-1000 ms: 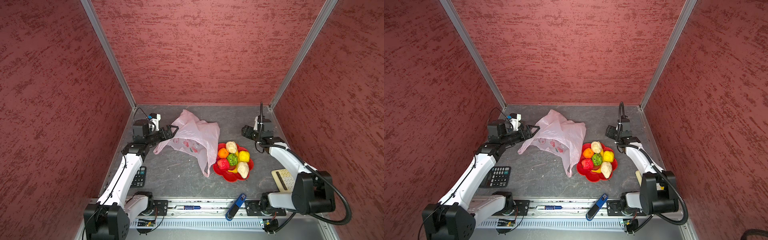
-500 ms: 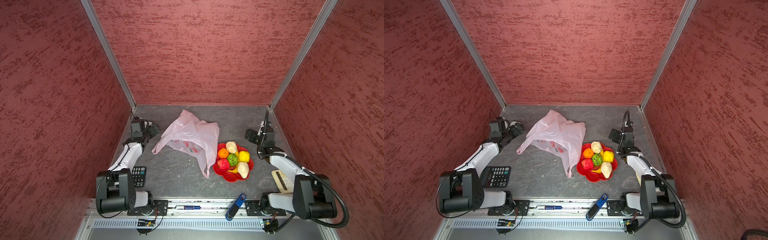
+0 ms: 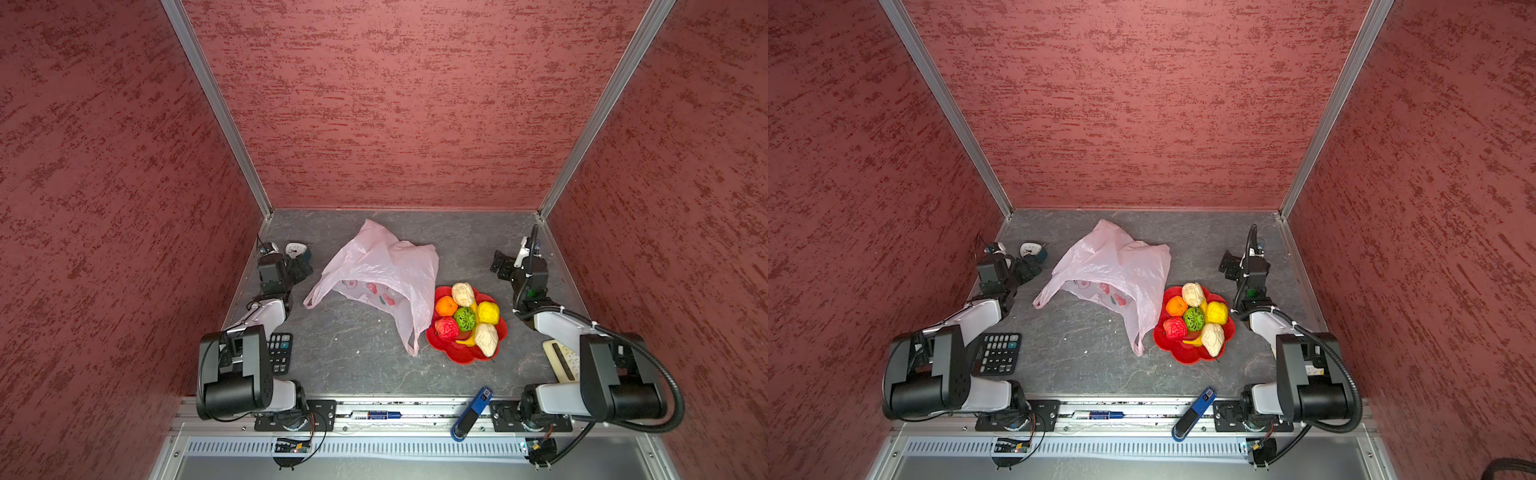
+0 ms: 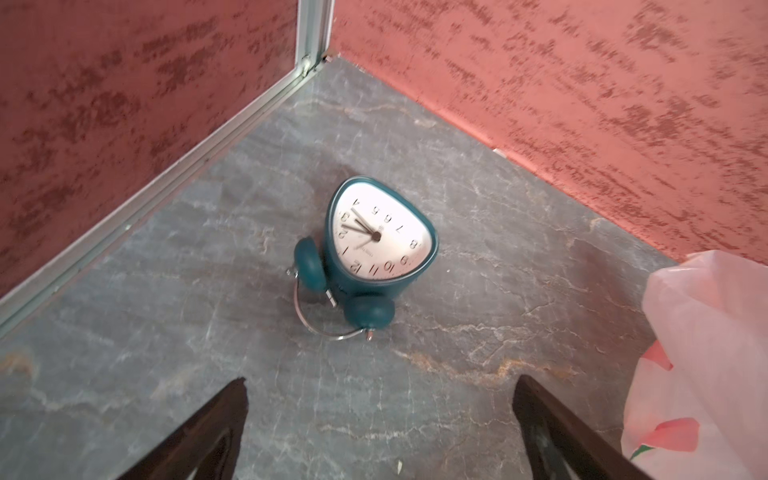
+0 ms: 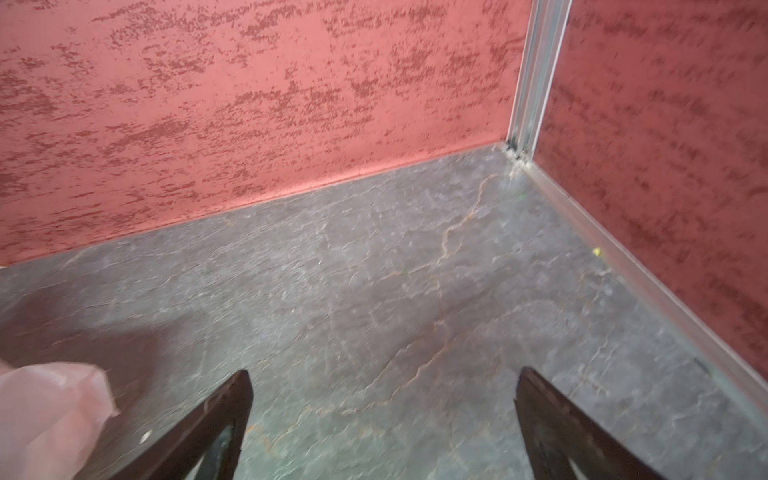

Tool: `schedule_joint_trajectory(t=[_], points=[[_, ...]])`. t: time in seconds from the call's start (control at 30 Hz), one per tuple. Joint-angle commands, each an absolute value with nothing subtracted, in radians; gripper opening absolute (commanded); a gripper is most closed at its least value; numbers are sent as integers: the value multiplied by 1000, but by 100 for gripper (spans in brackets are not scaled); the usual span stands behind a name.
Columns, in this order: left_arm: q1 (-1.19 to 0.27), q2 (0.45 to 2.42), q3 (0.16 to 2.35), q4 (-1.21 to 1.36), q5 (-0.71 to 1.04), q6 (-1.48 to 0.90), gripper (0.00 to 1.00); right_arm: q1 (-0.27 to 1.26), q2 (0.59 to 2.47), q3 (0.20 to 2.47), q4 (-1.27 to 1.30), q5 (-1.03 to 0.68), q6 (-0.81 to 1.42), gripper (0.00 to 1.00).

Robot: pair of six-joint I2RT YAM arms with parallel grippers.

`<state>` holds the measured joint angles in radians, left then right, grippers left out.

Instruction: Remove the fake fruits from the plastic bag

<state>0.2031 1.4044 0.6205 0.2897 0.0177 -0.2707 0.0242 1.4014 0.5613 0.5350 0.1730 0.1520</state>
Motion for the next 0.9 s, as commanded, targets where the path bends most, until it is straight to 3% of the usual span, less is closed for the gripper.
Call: schedule_joint_trajectory(t=[0.0, 0.17, 0.33, 0.6, 0.87], points=[[229, 1386, 598, 398, 68, -225, 100, 21, 1425, 596, 593, 247, 55, 99], [222, 1371, 531, 454, 121, -182, 100, 21, 1419, 534, 598, 268, 24, 99], [193, 1430, 469, 623, 121, -166, 100, 15, 1486, 389, 922, 216, 0, 99], [125, 1423, 392, 760, 58, -104, 100, -22, 1563, 259, 1230, 170, 29, 99], [74, 1515, 330, 966, 20, -60, 100, -26, 1546, 278, 1157, 178, 46, 99]])
